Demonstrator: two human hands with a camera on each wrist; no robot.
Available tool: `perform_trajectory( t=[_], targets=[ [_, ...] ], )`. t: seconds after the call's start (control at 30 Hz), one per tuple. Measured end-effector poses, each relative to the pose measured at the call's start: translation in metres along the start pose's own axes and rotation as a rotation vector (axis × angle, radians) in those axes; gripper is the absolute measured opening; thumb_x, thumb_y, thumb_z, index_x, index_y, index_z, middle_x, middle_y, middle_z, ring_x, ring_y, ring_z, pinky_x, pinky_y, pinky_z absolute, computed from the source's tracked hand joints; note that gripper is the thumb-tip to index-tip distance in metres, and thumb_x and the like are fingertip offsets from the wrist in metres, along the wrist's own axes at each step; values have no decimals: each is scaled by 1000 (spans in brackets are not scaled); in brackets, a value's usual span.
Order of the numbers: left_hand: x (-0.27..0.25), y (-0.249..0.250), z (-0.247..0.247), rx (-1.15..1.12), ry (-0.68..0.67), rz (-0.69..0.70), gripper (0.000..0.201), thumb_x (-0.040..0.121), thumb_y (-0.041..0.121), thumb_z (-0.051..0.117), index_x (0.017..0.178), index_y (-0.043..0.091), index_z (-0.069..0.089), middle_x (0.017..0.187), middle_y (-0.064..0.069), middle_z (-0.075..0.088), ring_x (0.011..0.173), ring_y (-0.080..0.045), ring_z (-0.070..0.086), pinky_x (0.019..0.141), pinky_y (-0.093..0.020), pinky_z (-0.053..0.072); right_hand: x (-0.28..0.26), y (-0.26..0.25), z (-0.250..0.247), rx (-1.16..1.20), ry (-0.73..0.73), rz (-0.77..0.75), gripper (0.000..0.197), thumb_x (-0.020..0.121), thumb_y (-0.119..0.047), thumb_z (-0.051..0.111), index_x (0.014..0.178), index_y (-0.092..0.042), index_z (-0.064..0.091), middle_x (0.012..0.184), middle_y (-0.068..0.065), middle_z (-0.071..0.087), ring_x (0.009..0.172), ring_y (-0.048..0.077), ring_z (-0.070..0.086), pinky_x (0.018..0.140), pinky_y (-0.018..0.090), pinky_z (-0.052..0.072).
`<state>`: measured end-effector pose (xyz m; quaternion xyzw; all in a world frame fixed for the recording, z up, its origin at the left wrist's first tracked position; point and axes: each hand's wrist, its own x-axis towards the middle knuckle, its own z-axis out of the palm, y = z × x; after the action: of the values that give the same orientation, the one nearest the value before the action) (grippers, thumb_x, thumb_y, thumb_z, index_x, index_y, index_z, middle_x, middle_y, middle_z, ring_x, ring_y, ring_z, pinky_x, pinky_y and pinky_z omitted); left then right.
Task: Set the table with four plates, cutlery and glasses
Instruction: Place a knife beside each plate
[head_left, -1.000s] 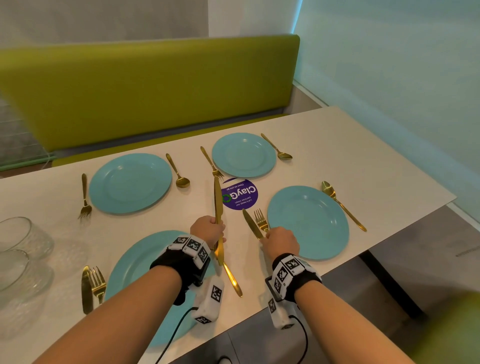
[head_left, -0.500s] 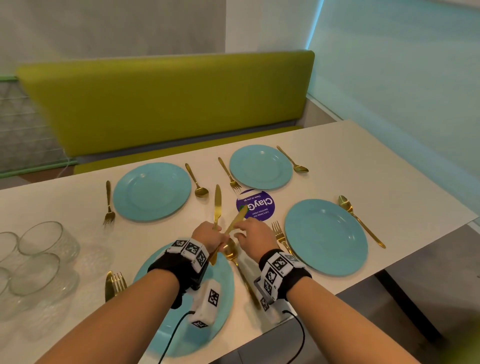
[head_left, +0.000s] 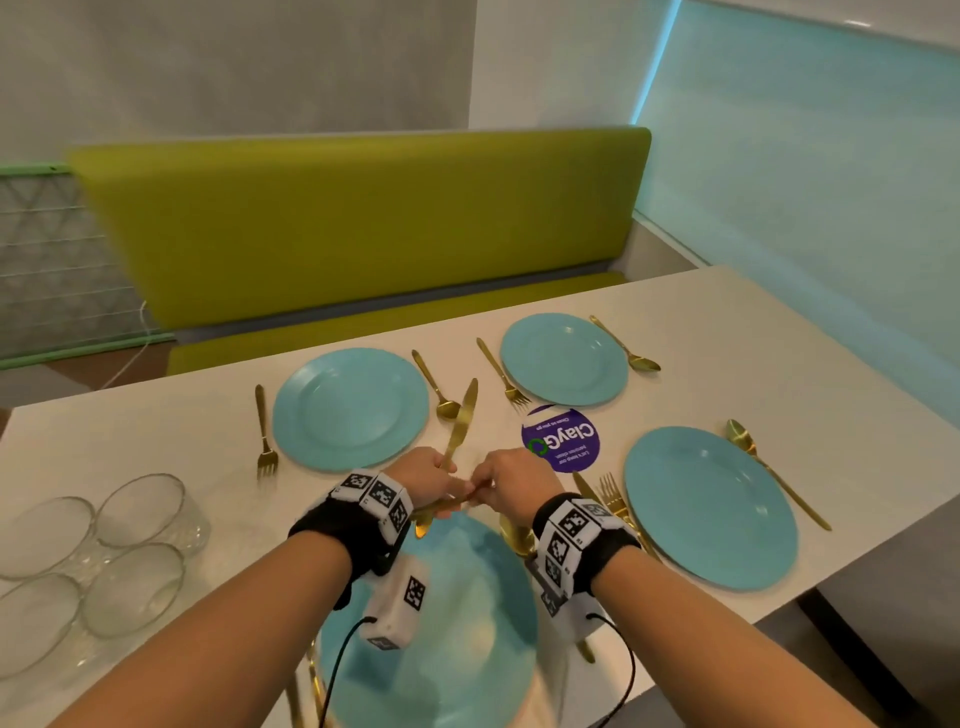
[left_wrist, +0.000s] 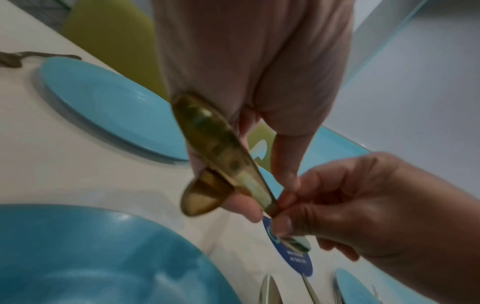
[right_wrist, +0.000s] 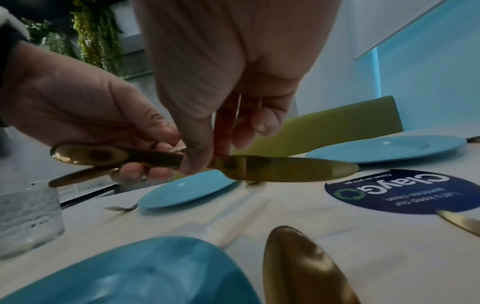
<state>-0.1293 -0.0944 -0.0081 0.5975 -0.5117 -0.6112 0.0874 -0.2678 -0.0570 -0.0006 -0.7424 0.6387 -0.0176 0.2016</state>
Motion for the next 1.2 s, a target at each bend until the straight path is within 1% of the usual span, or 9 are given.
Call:
perform_trajectory(
  t=[0.03, 0.13, 0.2, 0.33, 0.57, 0.67, 0.77, 0.93, 1.2],
  targets=[
    [0, 1, -5, -51, -7, 1, 11, 90, 12, 60, 92, 5, 53, 76, -8, 62, 64, -16, 61, 51, -22, 53, 4, -1, 1, 19, 17, 21, 20, 87, -27, 62, 102, -22, 74, 104, 2, 68, 101, 22, 60, 74, 28, 43],
    [7, 2, -22, -164, 74, -11, 20, 97, 18, 48, 82, 5, 50, 76, -7, 57, 61, -18, 56, 42, -21, 51, 15, -1, 7, 67, 34, 93, 18, 86, -25, 63, 99, -20, 74, 104, 3, 68, 101, 22, 60, 79, 30, 46],
    [15, 4, -33, -211, 178, -27, 18, 99, 16, 42, 94, 1, 51, 76, -8, 56, 59, -18, 54, 39, -22, 50, 22, 2, 9, 101, 34, 164, 17, 87, -25, 62, 99, -18, 74, 105, 2, 68, 101, 21, 60, 83, 31, 48],
    [34, 11, -54, -316, 280, -47, 32, 100, 7, 30, 120, -12, 46, 74, -12, 53, 57, -21, 49, 54, -32, 45, 45, 20, 3, 179, 73, 327, 16, 87, -26, 63, 95, -17, 73, 102, 3, 69, 98, 21, 62, 85, 33, 52],
    [51, 21, -70, -348, 336, -32, 14, 99, 11, 36, 92, 3, 46, 75, -10, 54, 62, -20, 52, 62, -31, 49, 112, 47, -17, 135, 90, 491, 28, 94, -24, 52, 109, -6, 67, 111, 11, 67, 105, 28, 62, 92, 36, 51],
    [62, 20, -76, -361, 353, -30, 12, 99, 12, 36, 95, 5, 46, 78, -9, 56, 66, -20, 53, 66, -31, 50, 139, 49, -21, 74, 75, 536, 31, 96, -25, 47, 112, -6, 65, 115, 11, 66, 108, 27, 61, 90, 31, 49],
    [70, 17, -83, -387, 361, -35, 12, 99, 11, 36, 101, 4, 46, 77, -8, 55, 61, -18, 52, 59, -28, 49, 162, 50, -19, 65, 61, 569, 30, 98, -22, 43, 112, -5, 64, 119, 10, 64, 111, 25, 60, 86, 28, 47],
    [82, 5, -92, -406, 389, -79, 11, 97, 8, 38, 104, 4, 46, 76, -7, 54, 58, -18, 51, 57, -29, 48, 185, 48, -11, 152, 102, 596, 31, 99, -16, 38, 116, -4, 62, 124, 10, 61, 117, 23, 58, 94, 26, 46],
    [100, 2, -103, -377, 426, -93, 5, 96, 8, 43, 95, 7, 48, 75, -5, 57, 60, -18, 54, 62, -31, 51, 209, 51, -1, 188, 78, 646, 28, 96, -17, 47, 115, -1, 62, 121, 13, 63, 113, 28, 60, 87, 30, 49]
  ],
)
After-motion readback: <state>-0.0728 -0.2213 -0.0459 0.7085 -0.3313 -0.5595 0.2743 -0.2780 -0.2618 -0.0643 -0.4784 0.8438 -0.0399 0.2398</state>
